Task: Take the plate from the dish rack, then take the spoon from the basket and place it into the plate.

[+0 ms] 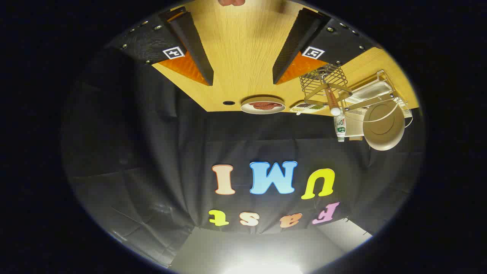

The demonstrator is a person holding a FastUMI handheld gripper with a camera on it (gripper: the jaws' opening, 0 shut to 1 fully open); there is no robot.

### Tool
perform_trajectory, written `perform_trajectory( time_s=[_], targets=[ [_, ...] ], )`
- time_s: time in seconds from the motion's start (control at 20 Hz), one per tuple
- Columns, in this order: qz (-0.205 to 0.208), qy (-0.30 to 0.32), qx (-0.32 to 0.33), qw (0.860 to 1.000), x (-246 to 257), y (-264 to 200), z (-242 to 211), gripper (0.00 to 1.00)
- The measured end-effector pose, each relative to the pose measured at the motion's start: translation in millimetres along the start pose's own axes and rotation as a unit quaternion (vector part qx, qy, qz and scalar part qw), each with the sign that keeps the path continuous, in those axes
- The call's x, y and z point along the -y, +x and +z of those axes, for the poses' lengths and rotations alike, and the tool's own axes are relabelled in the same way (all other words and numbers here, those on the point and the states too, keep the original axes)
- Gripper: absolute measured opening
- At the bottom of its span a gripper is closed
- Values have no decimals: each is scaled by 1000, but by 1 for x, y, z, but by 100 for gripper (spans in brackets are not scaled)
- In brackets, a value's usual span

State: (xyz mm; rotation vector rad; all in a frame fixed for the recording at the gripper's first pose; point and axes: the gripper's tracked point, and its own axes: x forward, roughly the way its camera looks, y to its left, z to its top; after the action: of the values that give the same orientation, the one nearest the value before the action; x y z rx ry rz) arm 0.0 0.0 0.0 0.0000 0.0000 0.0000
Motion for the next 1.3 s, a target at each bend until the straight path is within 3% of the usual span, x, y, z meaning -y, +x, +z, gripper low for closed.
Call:
perform_trajectory(
  time_s=[0.35,0.5,0.75,1.05,1.3],
  targets=[
    [-17,-6,30,999,5,36,34,97],
    [0,-16,47,999,-10,37,72,99],
    [-24,-22,69,997,-11,20,159,98],
    [-23,-11,67,997,-49,-10,230,98],
    [-9,0,47,999,-105,-19,251,98]
  ],
)
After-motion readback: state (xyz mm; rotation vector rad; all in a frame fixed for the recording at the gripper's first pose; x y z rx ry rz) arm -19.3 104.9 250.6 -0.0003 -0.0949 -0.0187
